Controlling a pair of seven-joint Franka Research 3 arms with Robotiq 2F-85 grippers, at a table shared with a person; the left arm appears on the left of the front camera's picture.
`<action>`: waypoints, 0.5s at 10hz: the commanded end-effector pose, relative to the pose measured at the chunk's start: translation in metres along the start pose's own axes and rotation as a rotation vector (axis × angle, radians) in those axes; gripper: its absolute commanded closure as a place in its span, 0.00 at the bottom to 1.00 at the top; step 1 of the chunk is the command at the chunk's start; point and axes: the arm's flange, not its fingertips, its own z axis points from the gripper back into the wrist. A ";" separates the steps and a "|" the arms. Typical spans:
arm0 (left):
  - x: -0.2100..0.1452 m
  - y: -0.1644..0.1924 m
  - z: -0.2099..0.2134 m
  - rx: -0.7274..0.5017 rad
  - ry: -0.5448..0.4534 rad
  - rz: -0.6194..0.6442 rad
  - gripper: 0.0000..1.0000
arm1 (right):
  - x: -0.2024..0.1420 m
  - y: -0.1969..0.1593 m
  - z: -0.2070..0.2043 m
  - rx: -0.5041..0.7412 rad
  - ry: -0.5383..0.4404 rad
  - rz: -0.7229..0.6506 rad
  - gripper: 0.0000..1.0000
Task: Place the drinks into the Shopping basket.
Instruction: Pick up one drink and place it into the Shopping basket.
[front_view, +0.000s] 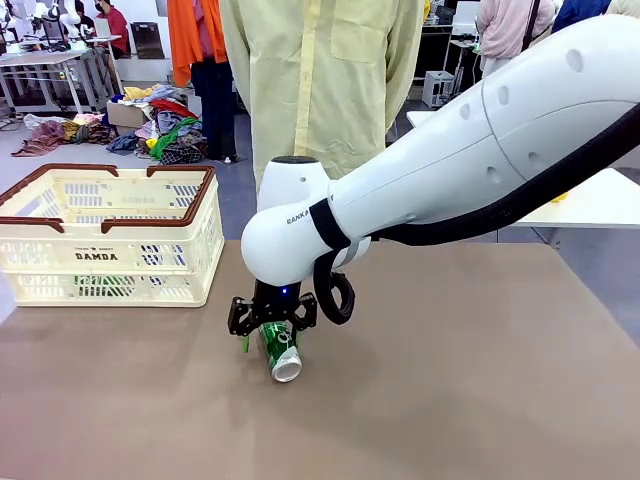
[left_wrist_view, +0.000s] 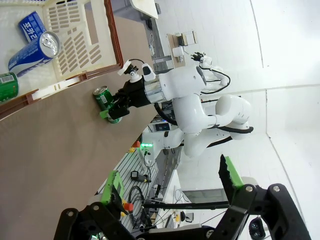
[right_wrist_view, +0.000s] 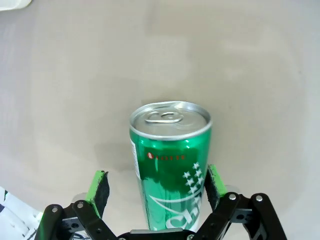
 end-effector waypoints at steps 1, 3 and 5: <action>-0.004 -0.001 -0.002 0.002 0.003 -0.003 0.00 | -0.009 -0.006 0.021 -0.080 -0.041 -0.051 0.00; -0.004 -0.001 -0.002 0.002 0.003 -0.003 0.00 | -0.012 -0.012 0.044 -0.137 -0.061 -0.067 0.00; -0.004 -0.001 -0.002 0.002 0.003 -0.003 0.00 | -0.019 -0.022 0.078 -0.110 -0.054 -0.026 0.00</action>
